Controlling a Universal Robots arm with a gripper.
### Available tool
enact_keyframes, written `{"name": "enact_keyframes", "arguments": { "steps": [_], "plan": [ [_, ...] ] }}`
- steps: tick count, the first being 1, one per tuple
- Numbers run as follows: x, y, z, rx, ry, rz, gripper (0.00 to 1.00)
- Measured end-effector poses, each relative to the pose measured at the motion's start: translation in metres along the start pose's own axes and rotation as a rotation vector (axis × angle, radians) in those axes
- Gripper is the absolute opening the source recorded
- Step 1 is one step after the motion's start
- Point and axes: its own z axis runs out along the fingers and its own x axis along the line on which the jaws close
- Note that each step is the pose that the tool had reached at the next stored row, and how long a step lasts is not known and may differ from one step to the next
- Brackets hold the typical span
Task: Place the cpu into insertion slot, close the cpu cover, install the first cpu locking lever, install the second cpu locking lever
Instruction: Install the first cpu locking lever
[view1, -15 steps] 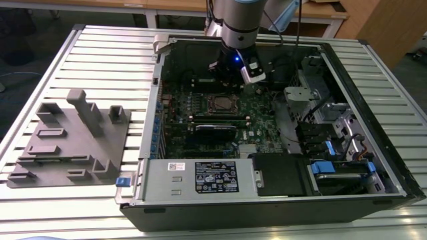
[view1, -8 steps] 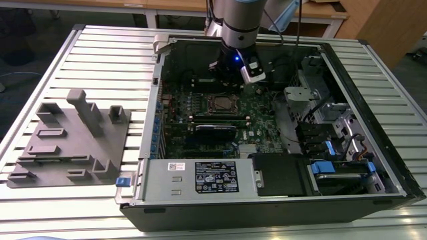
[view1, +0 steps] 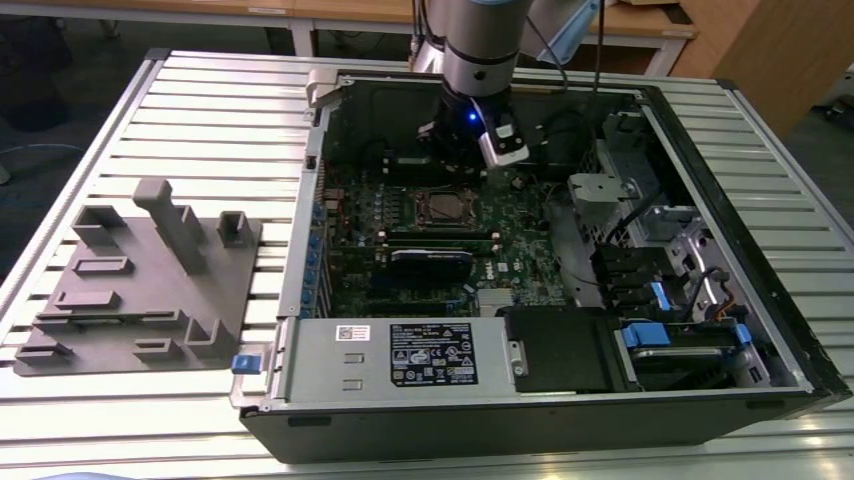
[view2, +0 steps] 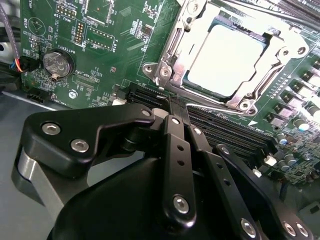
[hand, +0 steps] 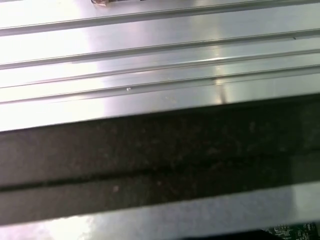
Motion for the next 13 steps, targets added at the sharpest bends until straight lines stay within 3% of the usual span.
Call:
{"name": "enact_keyframes", "arguments": {
  "steps": [13],
  "plan": [
    [0.0026,0.0016,0.0005,0.0002,-0.0023,0.017,0.11]
  ]
}}
